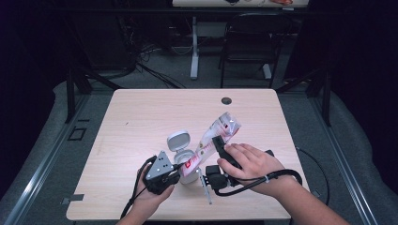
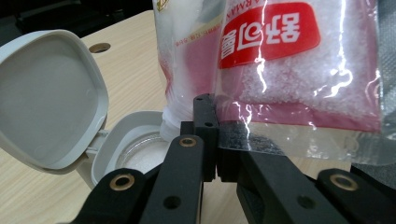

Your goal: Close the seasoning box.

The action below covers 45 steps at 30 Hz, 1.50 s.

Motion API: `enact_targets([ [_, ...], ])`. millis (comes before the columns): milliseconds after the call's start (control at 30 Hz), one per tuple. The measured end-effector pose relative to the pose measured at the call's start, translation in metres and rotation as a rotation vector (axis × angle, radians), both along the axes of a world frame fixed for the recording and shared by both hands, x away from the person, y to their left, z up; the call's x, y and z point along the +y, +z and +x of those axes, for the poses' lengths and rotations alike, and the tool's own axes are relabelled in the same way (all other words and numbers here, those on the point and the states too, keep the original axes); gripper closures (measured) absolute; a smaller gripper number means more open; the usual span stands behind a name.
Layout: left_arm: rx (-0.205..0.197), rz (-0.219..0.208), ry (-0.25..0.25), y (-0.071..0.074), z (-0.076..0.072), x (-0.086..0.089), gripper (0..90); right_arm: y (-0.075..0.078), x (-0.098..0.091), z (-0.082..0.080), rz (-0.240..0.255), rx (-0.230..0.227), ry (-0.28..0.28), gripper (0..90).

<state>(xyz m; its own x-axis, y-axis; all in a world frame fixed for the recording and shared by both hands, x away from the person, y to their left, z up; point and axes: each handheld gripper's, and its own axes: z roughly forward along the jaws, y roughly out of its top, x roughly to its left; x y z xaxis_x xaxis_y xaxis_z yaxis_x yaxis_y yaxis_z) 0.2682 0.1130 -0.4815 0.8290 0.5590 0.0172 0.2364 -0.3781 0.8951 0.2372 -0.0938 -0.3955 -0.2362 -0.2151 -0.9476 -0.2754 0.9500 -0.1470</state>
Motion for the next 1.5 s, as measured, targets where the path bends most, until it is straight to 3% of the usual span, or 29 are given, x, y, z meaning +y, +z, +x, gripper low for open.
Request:
enact_targets([
  [1500,-0.004,-0.005,0.012,0.004,0.0019,0.0037,89.3,0.0018,0.0013,0.0001,0.015,-0.003,0.003,85.9],
])
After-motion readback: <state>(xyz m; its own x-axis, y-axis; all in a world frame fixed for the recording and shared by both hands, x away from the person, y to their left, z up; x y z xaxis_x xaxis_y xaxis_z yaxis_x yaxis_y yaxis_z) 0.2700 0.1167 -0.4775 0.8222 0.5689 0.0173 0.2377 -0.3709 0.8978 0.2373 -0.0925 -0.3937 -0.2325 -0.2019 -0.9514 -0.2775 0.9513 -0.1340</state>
